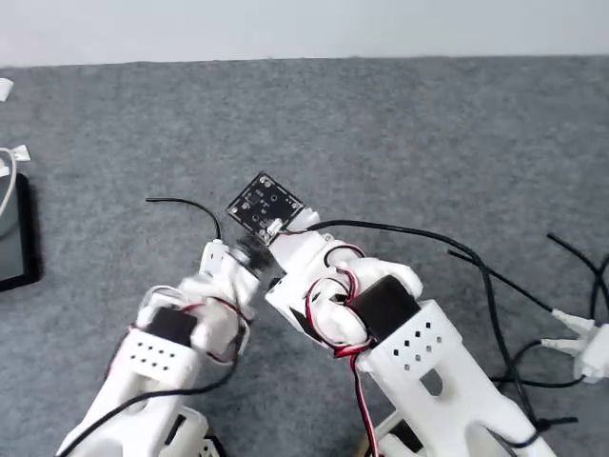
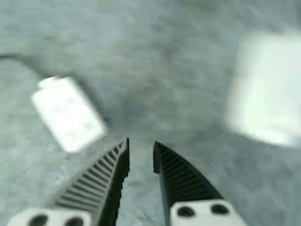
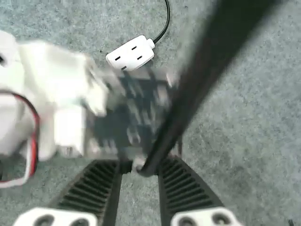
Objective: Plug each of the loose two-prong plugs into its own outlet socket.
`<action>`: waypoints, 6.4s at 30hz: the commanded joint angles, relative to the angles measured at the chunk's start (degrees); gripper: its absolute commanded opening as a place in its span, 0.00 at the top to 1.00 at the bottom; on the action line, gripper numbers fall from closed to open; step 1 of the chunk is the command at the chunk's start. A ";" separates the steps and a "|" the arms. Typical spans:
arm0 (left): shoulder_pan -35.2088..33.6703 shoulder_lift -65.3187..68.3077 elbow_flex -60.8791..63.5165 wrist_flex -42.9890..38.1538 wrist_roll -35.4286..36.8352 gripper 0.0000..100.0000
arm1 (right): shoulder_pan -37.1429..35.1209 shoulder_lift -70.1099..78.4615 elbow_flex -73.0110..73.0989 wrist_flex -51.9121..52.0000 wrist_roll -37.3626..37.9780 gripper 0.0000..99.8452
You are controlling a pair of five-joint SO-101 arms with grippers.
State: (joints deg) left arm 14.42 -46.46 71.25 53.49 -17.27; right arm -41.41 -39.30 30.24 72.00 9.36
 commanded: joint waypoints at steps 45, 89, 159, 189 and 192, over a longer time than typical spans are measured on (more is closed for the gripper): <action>-39.21 -14.59 4.26 -14.77 26.11 0.99 | -0.84 38.46 -10.37 -36.79 -33.93 0.99; -38.24 -14.51 4.79 -14.77 23.21 0.99 | -2.68 45.14 -8.97 -40.04 -29.19 0.99; -39.12 -14.86 4.79 -14.86 20.84 0.99 | -8.13 68.00 -38.24 -8.75 -26.37 0.99; -36.22 -14.95 7.78 -19.34 20.75 0.99 | 57.45 -11.56 13.80 -1.45 3.87 0.99; -35.43 -14.95 7.87 -19.34 20.75 0.99 | 68.88 -13.58 15.38 -2.33 8.35 0.99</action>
State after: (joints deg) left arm -22.15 -60.44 79.96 35.56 4.00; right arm 16.97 -49.14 45.54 70.51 13.32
